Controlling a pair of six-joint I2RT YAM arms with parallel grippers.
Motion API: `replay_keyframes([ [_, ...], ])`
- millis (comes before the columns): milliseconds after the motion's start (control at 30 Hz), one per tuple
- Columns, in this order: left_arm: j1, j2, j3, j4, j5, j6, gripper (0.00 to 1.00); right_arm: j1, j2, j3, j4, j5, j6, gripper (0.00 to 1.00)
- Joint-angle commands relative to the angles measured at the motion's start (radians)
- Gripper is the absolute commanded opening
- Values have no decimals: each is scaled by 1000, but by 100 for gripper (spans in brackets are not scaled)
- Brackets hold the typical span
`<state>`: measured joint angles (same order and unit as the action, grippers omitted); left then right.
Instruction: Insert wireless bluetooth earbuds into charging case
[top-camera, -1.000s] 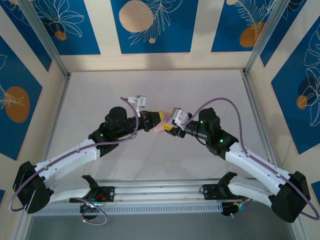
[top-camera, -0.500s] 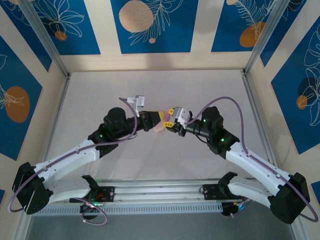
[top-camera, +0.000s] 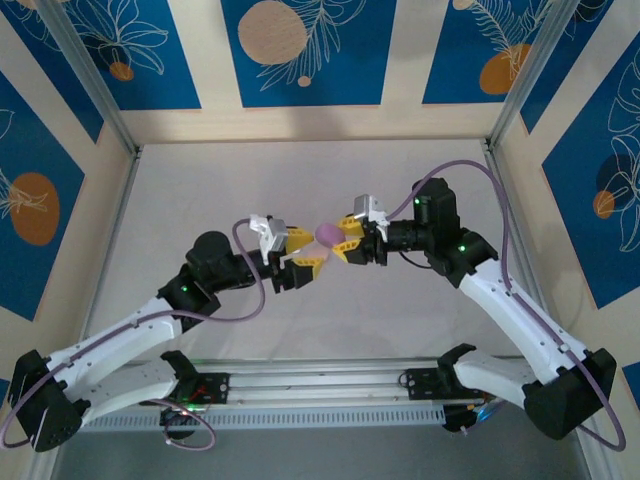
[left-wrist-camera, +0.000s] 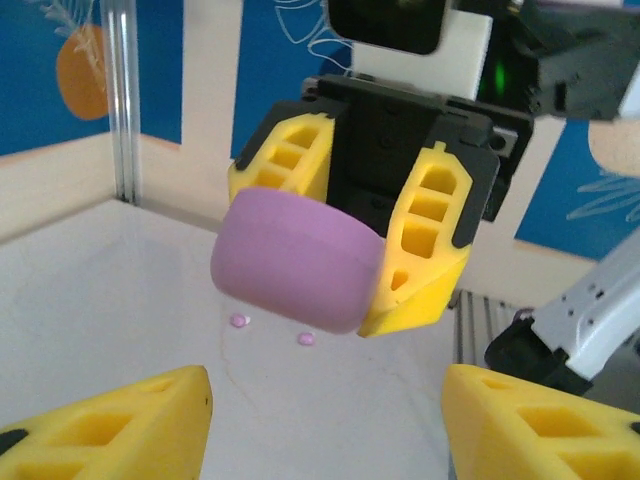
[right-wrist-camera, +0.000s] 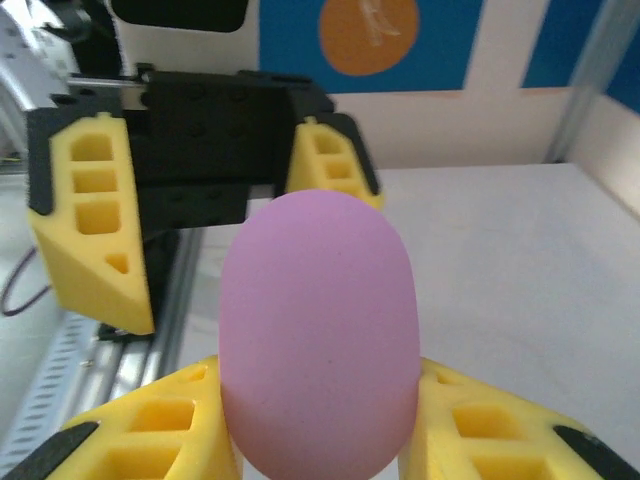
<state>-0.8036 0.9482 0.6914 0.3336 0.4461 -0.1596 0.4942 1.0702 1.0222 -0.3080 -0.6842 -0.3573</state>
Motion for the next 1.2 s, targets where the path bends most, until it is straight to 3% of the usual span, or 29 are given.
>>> replay_keyframes([
  [0,-2,-13,6,-18,50,148,62,3,10,35,-141,-127,-58,28],
  [333,-3,34,34,27,140,66,62,30,34,62,-168,-61,-120,29],
  [800,-2,61,43,56,187,22,52,56,43,65,-201,-11,-198,29],
  [1167,-2,63,45,44,188,15,29,56,47,71,-228,4,-233,29],
])
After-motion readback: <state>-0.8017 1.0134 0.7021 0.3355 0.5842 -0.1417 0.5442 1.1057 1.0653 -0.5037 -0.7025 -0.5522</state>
